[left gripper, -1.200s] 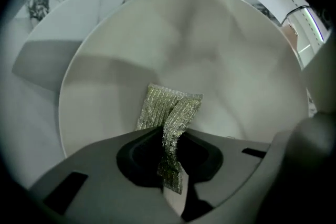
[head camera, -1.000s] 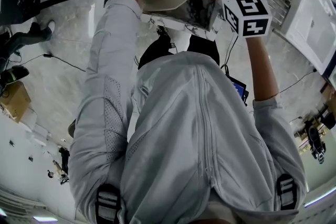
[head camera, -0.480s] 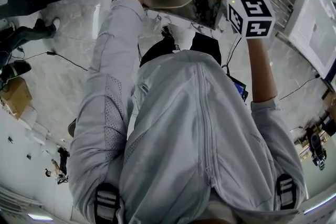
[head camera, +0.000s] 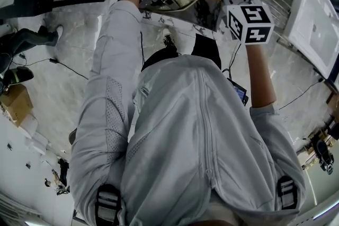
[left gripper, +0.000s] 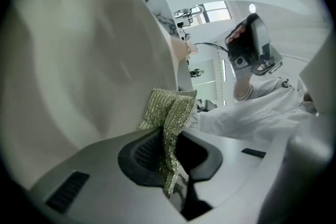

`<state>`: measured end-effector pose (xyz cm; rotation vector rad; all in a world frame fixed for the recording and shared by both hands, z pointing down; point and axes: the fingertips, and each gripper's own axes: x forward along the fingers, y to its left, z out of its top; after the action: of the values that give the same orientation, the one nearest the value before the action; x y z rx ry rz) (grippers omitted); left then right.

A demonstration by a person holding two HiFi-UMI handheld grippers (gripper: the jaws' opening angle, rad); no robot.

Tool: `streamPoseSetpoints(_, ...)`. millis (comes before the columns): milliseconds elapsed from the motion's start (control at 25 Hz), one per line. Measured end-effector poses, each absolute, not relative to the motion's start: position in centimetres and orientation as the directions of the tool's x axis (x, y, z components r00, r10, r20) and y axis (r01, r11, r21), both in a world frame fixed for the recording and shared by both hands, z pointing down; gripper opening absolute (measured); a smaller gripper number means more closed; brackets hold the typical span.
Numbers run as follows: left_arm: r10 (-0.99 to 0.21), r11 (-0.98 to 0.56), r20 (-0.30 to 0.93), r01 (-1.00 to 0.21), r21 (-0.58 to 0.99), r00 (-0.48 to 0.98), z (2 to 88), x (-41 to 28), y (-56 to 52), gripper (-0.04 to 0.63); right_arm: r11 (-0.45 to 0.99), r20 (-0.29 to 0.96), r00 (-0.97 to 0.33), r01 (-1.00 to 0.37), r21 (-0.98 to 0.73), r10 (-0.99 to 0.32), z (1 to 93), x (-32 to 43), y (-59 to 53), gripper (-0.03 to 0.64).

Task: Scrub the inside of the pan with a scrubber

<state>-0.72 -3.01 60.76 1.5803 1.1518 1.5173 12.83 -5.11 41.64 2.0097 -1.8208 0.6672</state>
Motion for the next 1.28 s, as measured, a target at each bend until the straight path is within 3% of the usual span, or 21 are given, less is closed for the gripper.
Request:
streamPoseSetpoints(360,0.922,-0.384,0.37,0.361,0.849,0.11,55.1,-0.9,-3.0,0.064,-0.128,0.517,0.099,-0.992,-0.021,-0.85,38.9,11.4,-4.2,0.035)
streamPoseSetpoints(680,0.804,-0.593,0.503,0.494,0.636,0.317,51.1,-1.7,-2.9,0.064,-0.153,0.458,0.14,-0.988,0.008,-0.878,35.1,9.0,-3.4,0.035)
streamPoseSetpoints(960,0.59,-0.807,0.524,0.426,0.409,0.615,46.6,-1.4,-4.2,0.064,-0.172,0.411,0.174,-0.984,0.044,-0.895,32.5,6.4,-2.5,0.035)
streamPoseSetpoints(1280,0.309,-0.95,0.388,0.3,0.085,0.868,38.5,-1.2,-7.4,0.064,-0.2,0.354,0.214,-0.977,0.074,-0.911,29.5,5.8,-2.4,0.035)
